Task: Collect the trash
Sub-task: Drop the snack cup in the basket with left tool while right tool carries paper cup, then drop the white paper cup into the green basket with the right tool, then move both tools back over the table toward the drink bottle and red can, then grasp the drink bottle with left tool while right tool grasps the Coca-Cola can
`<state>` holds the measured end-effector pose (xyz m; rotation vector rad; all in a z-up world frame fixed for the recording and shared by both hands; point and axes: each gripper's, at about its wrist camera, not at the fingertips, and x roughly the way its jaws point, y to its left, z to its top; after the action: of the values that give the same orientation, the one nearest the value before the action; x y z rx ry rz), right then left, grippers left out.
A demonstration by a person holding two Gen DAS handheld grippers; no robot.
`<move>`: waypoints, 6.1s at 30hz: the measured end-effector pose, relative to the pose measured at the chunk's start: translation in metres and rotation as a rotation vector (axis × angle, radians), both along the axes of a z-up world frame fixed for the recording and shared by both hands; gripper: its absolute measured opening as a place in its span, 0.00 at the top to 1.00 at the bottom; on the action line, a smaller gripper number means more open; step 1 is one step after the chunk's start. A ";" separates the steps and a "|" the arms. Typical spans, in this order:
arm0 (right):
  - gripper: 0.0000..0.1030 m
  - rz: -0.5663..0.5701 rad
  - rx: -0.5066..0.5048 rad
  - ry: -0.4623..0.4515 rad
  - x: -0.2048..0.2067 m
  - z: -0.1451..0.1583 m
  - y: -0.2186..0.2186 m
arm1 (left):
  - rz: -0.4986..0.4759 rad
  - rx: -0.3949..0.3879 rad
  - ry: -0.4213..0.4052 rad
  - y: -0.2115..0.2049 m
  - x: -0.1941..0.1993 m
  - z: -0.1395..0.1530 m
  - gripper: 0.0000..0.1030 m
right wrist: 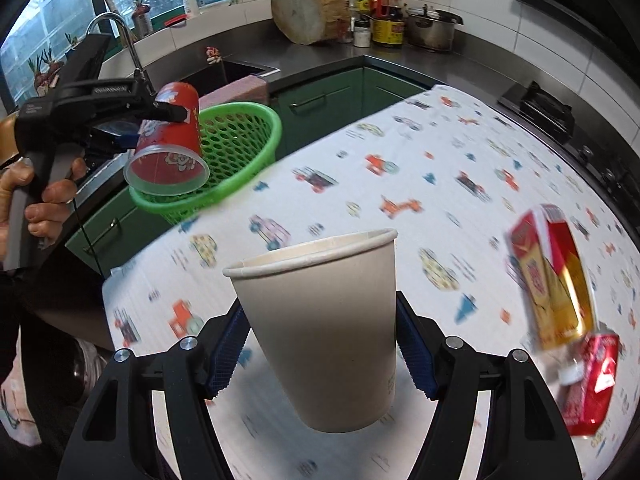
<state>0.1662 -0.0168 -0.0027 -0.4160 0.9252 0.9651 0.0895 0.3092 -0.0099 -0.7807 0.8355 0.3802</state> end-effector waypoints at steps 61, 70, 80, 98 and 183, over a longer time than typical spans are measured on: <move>0.23 0.093 0.126 0.018 -0.006 -0.003 0.177 | 0.126 0.187 0.037 0.058 -0.081 -0.015 0.20; 0.22 -0.087 0.095 -0.016 0.031 0.001 0.078 | 0.059 0.202 0.033 0.029 -0.065 -0.009 0.20; 0.19 -0.297 0.115 -0.052 0.074 0.013 -0.047 | -0.013 0.240 0.057 -0.012 -0.039 0.002 0.20; 0.14 -0.418 0.036 -0.094 0.151 -0.005 -0.136 | -0.007 0.258 0.087 -0.059 -0.012 0.013 0.17; 0.22 -0.479 -0.024 0.028 0.145 -0.032 -0.253 | -0.383 0.096 0.060 -0.300 0.137 0.001 0.15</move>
<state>0.3116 -0.2700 -0.0350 -0.1855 1.0032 0.5231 0.2261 0.0095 -0.0088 -0.5070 0.9929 0.1021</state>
